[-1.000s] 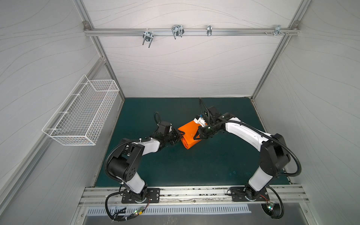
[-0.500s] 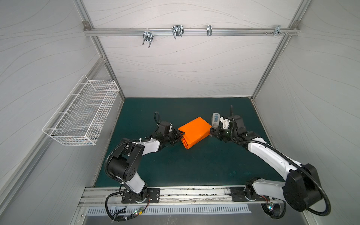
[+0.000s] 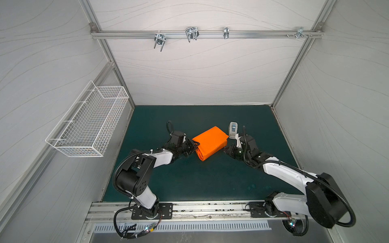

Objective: Wrap a gift box in wrapping paper
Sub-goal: Rotate the gift box at the center of the table.

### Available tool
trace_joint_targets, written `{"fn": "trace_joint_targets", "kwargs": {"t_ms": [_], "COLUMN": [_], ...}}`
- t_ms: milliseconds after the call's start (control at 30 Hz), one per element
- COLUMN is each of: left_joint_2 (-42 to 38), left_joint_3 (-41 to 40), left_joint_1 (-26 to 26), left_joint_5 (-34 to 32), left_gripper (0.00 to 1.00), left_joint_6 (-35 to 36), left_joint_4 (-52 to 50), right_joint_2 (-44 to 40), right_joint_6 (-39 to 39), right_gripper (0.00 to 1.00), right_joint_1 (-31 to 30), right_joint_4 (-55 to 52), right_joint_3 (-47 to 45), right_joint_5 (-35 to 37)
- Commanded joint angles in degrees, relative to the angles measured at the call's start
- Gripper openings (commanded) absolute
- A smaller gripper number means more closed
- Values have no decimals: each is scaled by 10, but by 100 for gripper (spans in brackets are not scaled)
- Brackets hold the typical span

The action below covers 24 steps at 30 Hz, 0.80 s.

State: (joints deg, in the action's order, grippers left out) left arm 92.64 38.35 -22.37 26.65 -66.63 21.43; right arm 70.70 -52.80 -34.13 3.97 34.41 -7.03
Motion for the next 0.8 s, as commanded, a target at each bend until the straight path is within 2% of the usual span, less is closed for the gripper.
{"fn": "trace_joint_targets", "kwargs": {"t_ms": [0,133,367,567,767], "left_joint_2": [-5,-5,-6,-12,-28], "left_joint_3": [-3,-1,-3,1,-5], "left_joint_1": [0,0,0,0,0], "left_joint_5": [-6,-7,-6,-3,-9], "left_gripper": [32,32,32,32,32], "left_joint_6": [2,3,-1,-6,-13], "left_joint_4": [-45,-48,-47,-50,-52], "right_joint_2": [-21,-4,85,168,245], "right_joint_6": [-35,-58,-61,-43,-28], "right_gripper": [0,0,0,0,0], "right_joint_1": [-10,-13,-16,-12,2], "right_joint_4": [19,52,124,164,174], "right_joint_3": [-12,-38,-11,41,105], "right_joint_5": [43,66,52,20,-45]}}
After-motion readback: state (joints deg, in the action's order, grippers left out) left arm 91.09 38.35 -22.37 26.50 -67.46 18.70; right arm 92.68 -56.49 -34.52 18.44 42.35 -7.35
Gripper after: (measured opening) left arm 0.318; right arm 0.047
